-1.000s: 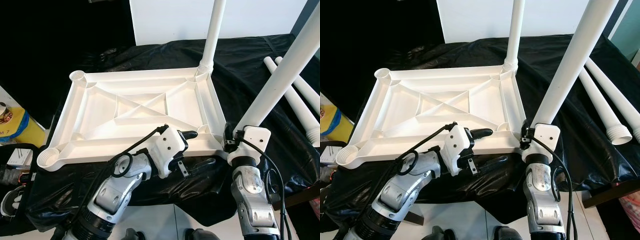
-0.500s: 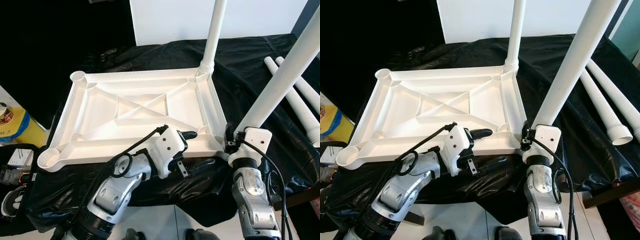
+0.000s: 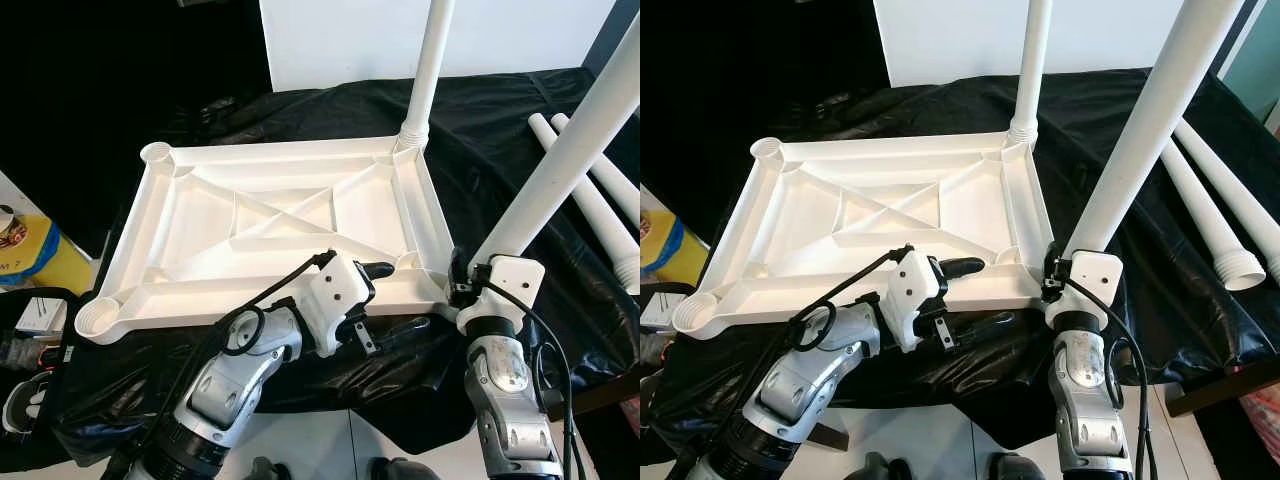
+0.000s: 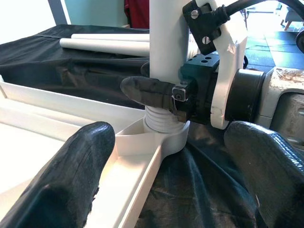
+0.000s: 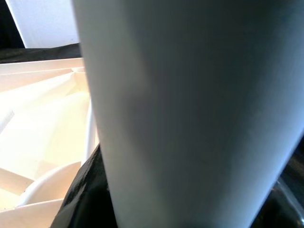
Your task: Building children table
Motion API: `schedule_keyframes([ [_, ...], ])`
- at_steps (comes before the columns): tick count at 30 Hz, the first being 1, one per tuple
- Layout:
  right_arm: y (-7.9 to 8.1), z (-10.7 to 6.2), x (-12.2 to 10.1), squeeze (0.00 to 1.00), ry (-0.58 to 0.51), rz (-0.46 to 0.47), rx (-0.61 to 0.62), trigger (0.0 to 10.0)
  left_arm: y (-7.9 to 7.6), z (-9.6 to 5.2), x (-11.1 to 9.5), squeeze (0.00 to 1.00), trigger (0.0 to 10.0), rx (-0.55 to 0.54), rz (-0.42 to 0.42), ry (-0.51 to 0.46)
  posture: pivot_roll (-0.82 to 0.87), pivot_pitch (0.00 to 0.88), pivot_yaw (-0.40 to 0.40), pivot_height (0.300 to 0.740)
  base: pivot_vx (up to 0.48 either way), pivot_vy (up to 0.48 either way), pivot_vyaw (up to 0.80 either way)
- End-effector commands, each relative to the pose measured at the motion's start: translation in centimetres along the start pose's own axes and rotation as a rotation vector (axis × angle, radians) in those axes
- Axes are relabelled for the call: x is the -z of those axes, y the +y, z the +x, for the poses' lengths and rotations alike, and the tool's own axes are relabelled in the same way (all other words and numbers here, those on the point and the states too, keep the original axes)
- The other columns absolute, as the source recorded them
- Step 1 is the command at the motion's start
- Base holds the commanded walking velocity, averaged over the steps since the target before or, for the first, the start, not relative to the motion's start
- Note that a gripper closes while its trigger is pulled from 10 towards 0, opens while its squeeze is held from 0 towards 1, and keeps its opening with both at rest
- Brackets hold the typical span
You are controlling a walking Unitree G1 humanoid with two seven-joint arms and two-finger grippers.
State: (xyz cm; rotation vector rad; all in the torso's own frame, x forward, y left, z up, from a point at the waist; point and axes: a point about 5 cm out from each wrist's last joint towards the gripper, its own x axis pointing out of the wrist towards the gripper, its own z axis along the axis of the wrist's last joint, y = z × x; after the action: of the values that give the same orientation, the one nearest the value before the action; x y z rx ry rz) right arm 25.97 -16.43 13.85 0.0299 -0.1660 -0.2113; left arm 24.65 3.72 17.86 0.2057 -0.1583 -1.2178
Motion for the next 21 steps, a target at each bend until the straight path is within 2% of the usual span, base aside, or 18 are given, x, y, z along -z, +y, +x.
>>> schedule_keyframes([
  [1, -0.55, -0.78, 1.90, 0.00, 0.100, -0.007, 0.014, 10.0, -0.06, -0.18, 0.33, 0.00, 10.0, -0.009, 0.003, 0.012, -0.20, 0.134, 0.045, 0.740, 0.000, 0.000, 0.00],
  [21, -0.37, -0.87, 1.83, 0.00, 0.094, -0.007, -0.001, 10.0, -0.37, -0.15, 0.34, 0.00, 10.0, 0.000, -0.003, 0.015, -0.19, 0.139, 0.039, 0.740, 0.000, 0.000, 0.00],
])
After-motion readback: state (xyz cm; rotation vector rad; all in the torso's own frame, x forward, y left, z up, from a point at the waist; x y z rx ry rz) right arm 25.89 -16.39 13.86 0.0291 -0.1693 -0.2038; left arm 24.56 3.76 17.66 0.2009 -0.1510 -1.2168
